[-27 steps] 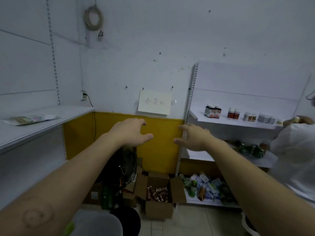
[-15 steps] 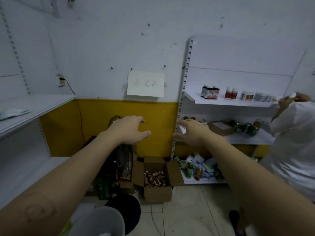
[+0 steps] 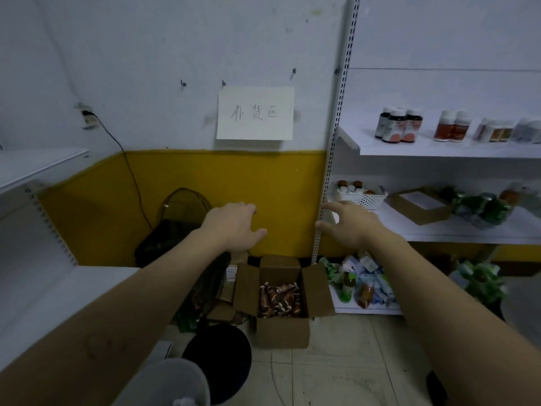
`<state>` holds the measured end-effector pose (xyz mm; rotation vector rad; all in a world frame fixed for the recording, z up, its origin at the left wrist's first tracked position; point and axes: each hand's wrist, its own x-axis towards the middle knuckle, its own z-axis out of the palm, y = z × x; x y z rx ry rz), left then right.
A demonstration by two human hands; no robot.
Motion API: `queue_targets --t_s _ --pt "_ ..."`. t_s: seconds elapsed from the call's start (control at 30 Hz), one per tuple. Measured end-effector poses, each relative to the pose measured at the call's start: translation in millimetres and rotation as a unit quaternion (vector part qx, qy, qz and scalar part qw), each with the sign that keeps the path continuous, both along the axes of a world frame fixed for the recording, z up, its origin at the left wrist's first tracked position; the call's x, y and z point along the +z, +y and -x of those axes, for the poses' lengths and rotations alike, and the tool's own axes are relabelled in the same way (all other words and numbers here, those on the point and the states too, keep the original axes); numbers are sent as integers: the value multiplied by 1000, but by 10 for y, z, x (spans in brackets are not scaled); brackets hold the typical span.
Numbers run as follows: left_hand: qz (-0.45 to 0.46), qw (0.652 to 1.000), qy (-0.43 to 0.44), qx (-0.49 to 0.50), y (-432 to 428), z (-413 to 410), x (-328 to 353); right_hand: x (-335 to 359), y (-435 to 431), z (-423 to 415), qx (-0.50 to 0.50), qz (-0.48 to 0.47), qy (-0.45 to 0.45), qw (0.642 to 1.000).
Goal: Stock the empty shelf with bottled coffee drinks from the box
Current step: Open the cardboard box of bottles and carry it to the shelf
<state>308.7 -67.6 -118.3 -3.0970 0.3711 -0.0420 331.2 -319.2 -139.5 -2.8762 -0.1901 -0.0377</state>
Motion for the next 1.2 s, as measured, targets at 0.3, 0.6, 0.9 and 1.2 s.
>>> queue_targets --t_s 0.3,0.6,0.9,1.2 --pt "-3 999 34 29 -321 -1158 -374 -405 -436 -1084 -9 2 25 1000" --pt "45 993 101 41 -242 -2496 -1166 -1019 -252 -2333 -19 51 50 997" --pt "160 959 218 89 -113 -4014 -2676 -2400 18 -3658 -65 63 176 980" --pt "164 950 218 150 -112 -4738 -4207 -3830 27 -4366 -115 51 278 952"
